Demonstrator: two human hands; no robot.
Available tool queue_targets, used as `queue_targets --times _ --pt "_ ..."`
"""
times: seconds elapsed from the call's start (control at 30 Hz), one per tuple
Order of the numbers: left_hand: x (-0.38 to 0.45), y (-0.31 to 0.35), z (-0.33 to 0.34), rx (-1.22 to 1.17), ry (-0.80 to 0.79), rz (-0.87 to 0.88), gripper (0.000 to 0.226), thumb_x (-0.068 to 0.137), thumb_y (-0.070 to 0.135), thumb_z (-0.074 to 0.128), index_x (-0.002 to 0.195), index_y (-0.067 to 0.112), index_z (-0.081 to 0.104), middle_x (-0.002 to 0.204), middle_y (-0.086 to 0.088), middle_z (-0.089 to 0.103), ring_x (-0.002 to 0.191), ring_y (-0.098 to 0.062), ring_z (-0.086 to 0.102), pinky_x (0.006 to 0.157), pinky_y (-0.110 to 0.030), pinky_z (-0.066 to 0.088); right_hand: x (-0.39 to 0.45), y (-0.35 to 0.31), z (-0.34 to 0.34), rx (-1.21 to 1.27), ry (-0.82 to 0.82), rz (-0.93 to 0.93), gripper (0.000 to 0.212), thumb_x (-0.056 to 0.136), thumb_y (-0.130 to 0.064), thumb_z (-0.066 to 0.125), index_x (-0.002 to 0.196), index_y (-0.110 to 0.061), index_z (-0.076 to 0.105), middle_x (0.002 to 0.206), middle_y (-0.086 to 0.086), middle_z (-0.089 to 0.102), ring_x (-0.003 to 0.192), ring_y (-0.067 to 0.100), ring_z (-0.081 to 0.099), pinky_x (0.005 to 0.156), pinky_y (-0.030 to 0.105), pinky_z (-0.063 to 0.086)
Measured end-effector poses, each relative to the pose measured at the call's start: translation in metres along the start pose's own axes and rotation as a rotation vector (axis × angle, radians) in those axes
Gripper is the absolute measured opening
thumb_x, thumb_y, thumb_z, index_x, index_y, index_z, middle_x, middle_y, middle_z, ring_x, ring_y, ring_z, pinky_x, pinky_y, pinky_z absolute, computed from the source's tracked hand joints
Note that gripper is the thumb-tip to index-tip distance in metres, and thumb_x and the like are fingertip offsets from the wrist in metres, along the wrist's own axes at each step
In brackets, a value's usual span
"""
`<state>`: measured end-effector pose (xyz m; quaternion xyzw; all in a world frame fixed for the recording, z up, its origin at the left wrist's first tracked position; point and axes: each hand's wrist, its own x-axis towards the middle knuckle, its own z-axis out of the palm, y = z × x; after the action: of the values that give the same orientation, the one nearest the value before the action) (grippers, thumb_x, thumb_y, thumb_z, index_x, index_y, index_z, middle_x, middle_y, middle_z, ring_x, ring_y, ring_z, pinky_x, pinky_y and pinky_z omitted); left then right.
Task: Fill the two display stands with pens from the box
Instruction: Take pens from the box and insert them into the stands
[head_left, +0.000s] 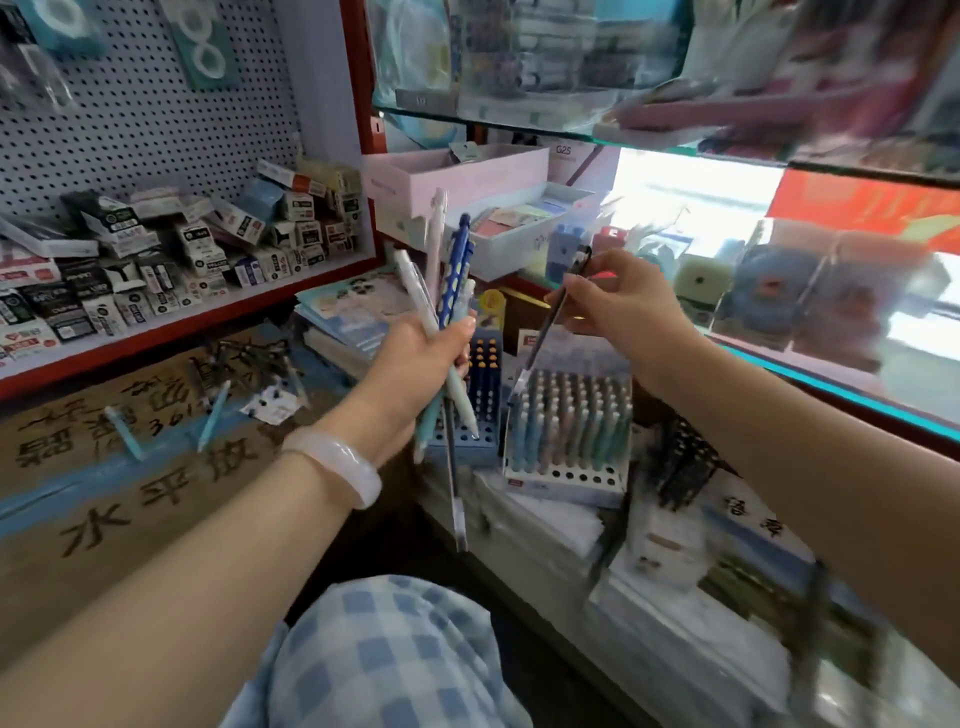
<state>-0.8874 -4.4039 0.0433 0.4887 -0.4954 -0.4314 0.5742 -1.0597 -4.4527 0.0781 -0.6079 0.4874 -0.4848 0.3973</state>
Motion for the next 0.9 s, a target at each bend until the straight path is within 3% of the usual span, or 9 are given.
queue_targets --times 0.17,0.3,0.4,0.5,0.7,0.9 --pt "-0.012 -0.01 0.064 0.028 0.022 0.049 0.01 0.096 0.016 0.048 0.088 0.011 0.054 0.062 0.0 0.044 0.053 -0.008 0.045 0.059 -0.022 0.042 -0.026 0.033 -0.073 -0.336 0.048 -0.005 0.022 0.091 -0.013 0.06 0.076 -0.025 0.05 0.091 0.013 0.067 0.078 0.026 0.068 0.077 0.044 0.057" --pt "-0.026 -0.018 0.1 0.081 -0.034 0.077 0.005 0.095 0.017 0.049 0.097 0.015 0.053 0.069 0.001 0.046 0.062 -0.009 0.047 0.059 -0.018 0.044 -0.052 0.061 -0.118 -0.486 0.09 -0.014 0.022 0.092 -0.011 0.058 0.075 -0.023 0.05 0.08 0.011 0.066 0.074 0.028 0.067 0.076 0.05 0.056" --pt "-0.031 -0.023 0.112 0.138 -0.072 0.083 0.018 0.095 0.021 0.049 0.107 0.007 0.052 0.073 0.001 0.047 0.065 -0.009 0.048 0.06 -0.017 0.042 -0.062 0.086 -0.136 -0.57 0.149 0.003 0.011 0.09 -0.015 0.06 0.084 -0.021 0.053 0.084 0.01 0.068 0.077 0.027 0.067 0.076 0.048 0.056" --pt "-0.034 -0.03 0.117 0.158 -0.082 0.056 0.016 0.095 0.022 0.049 0.1 0.007 0.05 0.072 0.002 0.048 0.065 -0.008 0.05 0.05 -0.009 0.041 -0.071 0.11 -0.138 -0.677 0.156 0.011 0.007 0.092 -0.019 0.057 0.092 -0.015 0.052 0.082 0.003 0.065 0.076 0.021 0.065 0.07 0.039 0.055" --pt "-0.031 -0.042 0.127 0.151 -0.047 0.05 0.016 0.096 0.022 0.047 0.1 0.007 0.049 0.072 0.001 0.048 0.063 -0.008 0.05 0.05 -0.01 0.043 -0.071 0.144 -0.135 -0.666 0.19 0.11 0.008 0.094 -0.019 0.055 0.094 -0.012 0.05 0.081 0.007 0.062 0.073 0.024 0.061 0.069 0.042 0.054" --pt "-0.025 -0.055 0.128 0.179 -0.032 0.057 0.035 0.096 0.02 0.047 0.12 -0.006 0.047 0.071 0.001 0.048 0.061 -0.007 0.049 0.053 -0.013 0.044 -0.069 0.168 -0.125 -0.663 0.169 0.184 0.011 0.095 -0.019 0.052 0.09 -0.011 0.048 0.079 0.009 0.06 0.07 0.025 0.058 0.063 0.039 0.05"
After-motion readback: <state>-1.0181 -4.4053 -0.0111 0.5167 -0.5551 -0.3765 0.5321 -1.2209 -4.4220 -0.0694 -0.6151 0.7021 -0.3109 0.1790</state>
